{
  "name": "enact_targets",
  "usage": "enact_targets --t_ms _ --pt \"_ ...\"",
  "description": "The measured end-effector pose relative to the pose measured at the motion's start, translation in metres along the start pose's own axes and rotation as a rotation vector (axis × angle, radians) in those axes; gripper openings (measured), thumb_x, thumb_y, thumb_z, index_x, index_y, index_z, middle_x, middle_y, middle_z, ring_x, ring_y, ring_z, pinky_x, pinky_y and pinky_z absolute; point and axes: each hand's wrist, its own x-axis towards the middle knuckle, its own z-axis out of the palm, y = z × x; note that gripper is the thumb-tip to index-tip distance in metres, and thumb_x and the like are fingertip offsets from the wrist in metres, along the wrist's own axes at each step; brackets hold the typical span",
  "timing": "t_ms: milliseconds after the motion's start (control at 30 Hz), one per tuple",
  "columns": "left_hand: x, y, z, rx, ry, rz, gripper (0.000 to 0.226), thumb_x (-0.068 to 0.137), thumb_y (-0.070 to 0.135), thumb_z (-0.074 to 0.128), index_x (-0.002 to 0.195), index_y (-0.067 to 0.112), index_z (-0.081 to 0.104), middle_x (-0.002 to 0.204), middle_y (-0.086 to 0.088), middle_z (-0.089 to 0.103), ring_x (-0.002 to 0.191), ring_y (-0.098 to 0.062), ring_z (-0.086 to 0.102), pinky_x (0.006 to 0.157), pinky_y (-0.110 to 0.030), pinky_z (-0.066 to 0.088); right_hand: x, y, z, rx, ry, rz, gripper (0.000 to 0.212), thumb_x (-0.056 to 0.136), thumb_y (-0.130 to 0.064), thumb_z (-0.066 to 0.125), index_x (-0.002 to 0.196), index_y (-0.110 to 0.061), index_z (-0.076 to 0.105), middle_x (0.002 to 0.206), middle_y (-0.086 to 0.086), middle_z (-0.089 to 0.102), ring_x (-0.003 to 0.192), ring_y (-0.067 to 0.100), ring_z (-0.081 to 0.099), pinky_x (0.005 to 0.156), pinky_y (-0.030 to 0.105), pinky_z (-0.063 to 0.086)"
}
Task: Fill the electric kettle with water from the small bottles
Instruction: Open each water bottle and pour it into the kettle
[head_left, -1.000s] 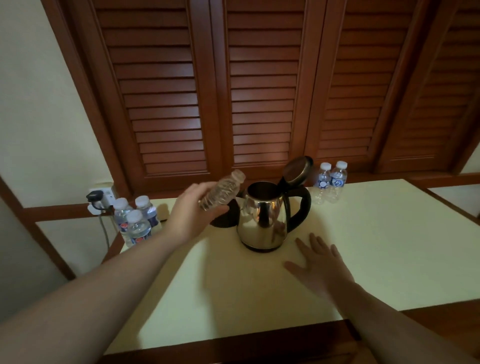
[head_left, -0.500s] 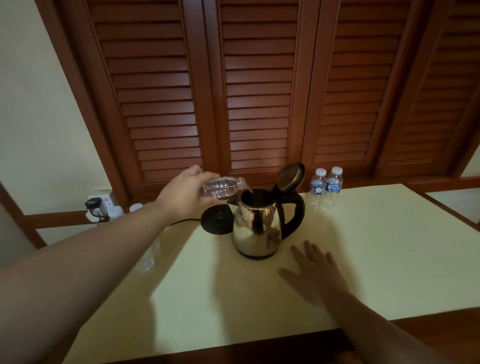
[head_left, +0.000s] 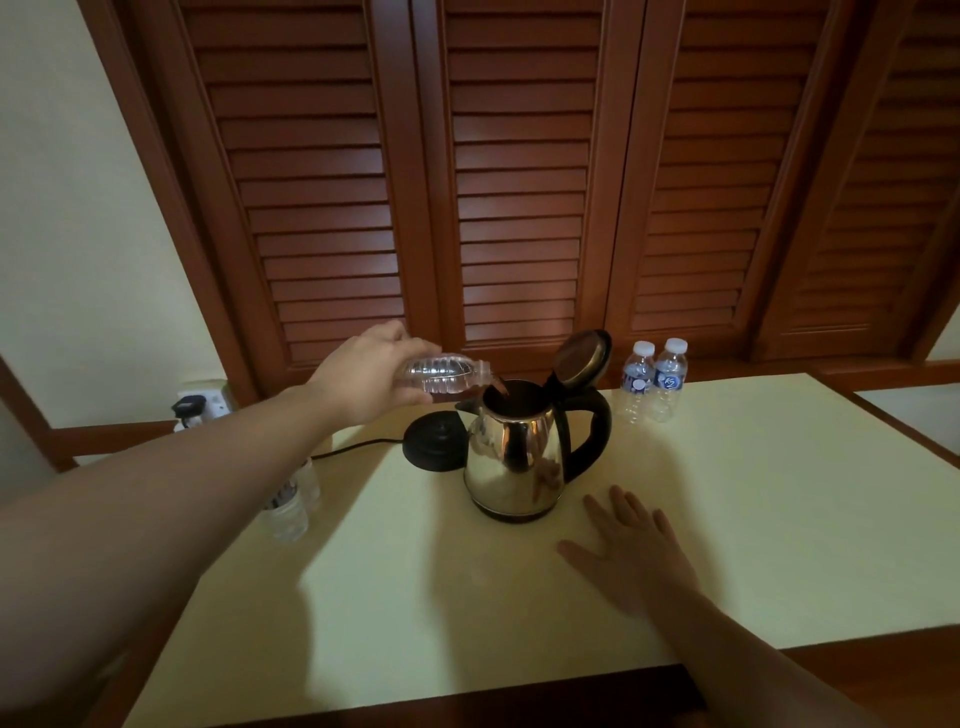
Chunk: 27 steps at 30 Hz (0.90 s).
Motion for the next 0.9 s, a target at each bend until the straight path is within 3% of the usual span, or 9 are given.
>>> enact_targets --t_ms 133,267,333,500,700,900 --pt "0.004 0.0 -0.006 0.009 0.008 0.009 0.067 0.083 0.049 0.081 0.144 0.036 0.055 0.106 0.008 0.042 0.105 -0.019 0.054 0.089 -0.038 0.051 -0.001 0.0 -0.001 0.02 0.012 0.001 0.118 0.062 -0.097 -0.006 0.164 -0.039 0.004 0.174 -0.001 -0.006 0.159 0.017 -0.009 0.129 0.045 -0.003" --pt "0.007 0.001 -0.011 0.039 0.007 0.026 0.067 0.082 0.049 0.081 0.143 0.037 0.056 0.107 0.007 0.044 0.106 -0.02 0.056 0.091 -0.042 0.052 -0.001 0.0 -0.001 0.027 0.018 0.001 0.123 0.056 -0.098 -0.011 0.164 -0.04 0.004 0.174 -0.001 -0.005 0.159 0.017 -0.009 0.129 0.045 -0.003" --pt "0.008 0.001 -0.013 0.053 0.003 0.034 0.067 0.082 0.05 0.081 0.143 0.038 0.056 0.108 0.007 0.046 0.107 -0.022 0.057 0.092 -0.043 0.053 -0.001 0.0 0.0 0.028 0.016 0.003 0.121 0.059 -0.098 -0.008 0.164 -0.04 0.005 0.174 -0.002 -0.005 0.159 0.017 -0.009 0.129 0.044 -0.003" --pt "0.012 0.002 -0.016 0.092 -0.027 0.051 0.068 0.082 0.052 0.08 0.144 0.038 0.055 0.111 0.005 0.048 0.107 -0.022 0.057 0.092 -0.044 0.052 -0.001 0.001 0.0 0.016 0.02 0.008 0.095 0.085 -0.09 0.019 0.164 -0.039 0.008 0.174 -0.002 -0.004 0.159 0.016 -0.007 0.129 0.044 -0.002" --pt "0.016 0.003 -0.019 0.142 -0.038 0.088 0.069 0.082 0.052 0.08 0.144 0.037 0.055 0.109 0.007 0.048 0.104 -0.019 0.056 0.091 -0.042 0.051 -0.002 0.0 -0.001 0.026 0.018 0.004 0.108 0.073 -0.096 0.005 0.164 -0.039 0.009 0.174 -0.003 -0.003 0.159 0.016 -0.006 0.129 0.044 -0.002" --pt "0.021 0.003 -0.023 0.162 -0.033 0.111 0.069 0.08 0.052 0.082 0.142 0.035 0.057 0.11 0.004 0.051 0.104 -0.02 0.057 0.091 -0.042 0.05 -0.001 0.001 0.0 0.025 0.023 0.008 0.093 0.086 -0.089 0.019 0.164 -0.04 0.008 0.174 -0.003 -0.004 0.159 0.015 -0.007 0.129 0.044 -0.002"
